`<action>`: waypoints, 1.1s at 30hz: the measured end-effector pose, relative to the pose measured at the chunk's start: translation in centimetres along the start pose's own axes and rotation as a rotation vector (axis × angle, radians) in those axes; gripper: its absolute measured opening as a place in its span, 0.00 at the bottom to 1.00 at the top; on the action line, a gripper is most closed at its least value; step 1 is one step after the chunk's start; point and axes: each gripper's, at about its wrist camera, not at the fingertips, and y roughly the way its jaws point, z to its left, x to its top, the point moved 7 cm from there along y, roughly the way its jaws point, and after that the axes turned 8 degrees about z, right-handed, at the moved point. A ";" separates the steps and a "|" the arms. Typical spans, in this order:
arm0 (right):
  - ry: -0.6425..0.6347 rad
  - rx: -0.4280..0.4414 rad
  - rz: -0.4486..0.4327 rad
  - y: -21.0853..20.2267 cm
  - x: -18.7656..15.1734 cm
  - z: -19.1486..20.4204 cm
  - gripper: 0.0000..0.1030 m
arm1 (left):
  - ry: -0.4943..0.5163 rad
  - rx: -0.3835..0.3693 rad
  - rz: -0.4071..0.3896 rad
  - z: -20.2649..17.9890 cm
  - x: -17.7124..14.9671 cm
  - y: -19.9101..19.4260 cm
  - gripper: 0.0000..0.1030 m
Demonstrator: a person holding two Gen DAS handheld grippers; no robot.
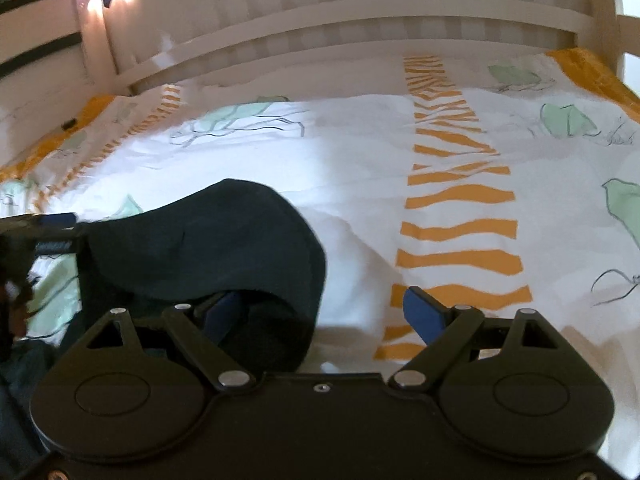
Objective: Fold large clothes
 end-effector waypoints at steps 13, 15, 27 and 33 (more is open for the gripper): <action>0.084 0.036 0.102 -0.1 -1.5 -4.6 0.89 | 0.176 -0.098 -0.014 1.2 -1.7 -3.6 0.91; 0.101 0.039 0.108 -0.6 -1.7 -4.9 0.89 | 0.147 -0.140 -0.032 2.0 -1.6 -5.3 0.91; 0.128 0.088 0.048 -4.4 -1.2 -3.6 0.91 | 0.023 -0.242 -0.085 -0.6 1.7 -7.2 0.92; 0.087 0.153 -0.039 -5.0 1.1 -0.3 0.90 | -0.033 -0.277 -0.022 -4.1 1.7 -4.3 0.92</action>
